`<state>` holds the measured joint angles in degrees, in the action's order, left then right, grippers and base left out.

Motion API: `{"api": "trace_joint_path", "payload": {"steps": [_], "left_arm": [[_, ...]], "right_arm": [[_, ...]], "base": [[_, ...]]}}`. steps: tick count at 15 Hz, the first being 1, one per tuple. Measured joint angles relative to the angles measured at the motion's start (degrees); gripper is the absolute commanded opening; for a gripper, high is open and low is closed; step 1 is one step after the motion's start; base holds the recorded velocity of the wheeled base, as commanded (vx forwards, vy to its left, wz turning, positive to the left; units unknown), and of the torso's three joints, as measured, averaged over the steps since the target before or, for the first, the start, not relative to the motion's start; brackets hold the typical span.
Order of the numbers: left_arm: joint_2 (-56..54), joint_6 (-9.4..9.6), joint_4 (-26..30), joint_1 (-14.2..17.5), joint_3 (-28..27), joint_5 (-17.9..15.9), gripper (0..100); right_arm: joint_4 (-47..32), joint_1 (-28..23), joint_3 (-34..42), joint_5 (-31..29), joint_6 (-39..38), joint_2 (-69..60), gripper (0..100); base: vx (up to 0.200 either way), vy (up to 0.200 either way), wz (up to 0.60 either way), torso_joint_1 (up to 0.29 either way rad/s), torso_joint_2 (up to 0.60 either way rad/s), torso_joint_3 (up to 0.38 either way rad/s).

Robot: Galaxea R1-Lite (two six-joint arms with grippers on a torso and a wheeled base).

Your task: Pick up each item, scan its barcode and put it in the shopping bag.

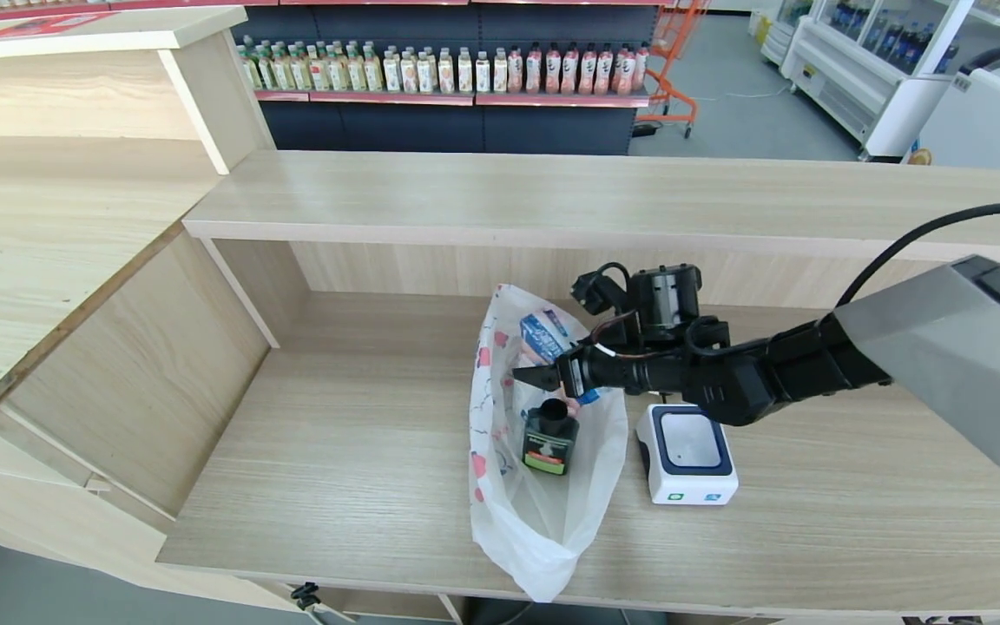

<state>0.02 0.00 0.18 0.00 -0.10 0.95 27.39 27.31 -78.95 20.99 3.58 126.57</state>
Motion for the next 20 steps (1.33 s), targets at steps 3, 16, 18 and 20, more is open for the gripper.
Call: {"api": "trace_joint_path", "payload": {"steps": [3,16,18,20], "left_arm": [[0.00,0.00,0.00,0.00,0.00,0.00,100],[0.00,0.02,0.00,0.00,0.00,0.00,100],[0.00,0.00,0.00,0.00,0.00,0.00,100],[0.00,0.00,0.00,0.00,0.00,0.00,100]], "right_arm": [[-0.13,-0.38,1.72,2.02,-4.01,-5.90,100],[-15.47,-16.13,67.05,-22.55,-1.51,-83.82,100],[-19.03,-19.93,73.63,-24.52,-1.24,-96.43,100],[-23.49,-24.25,76.74,-23.50,-1.02,-107.12,100]], "base": [[0.000,0.000,0.00,0.000,0.00,0.000],[0.000,0.000,0.00,0.000,0.00,0.000],[0.000,0.000,0.00,0.000,0.00,0.000],[0.000,0.000,0.00,0.000,0.00,0.000]]}}
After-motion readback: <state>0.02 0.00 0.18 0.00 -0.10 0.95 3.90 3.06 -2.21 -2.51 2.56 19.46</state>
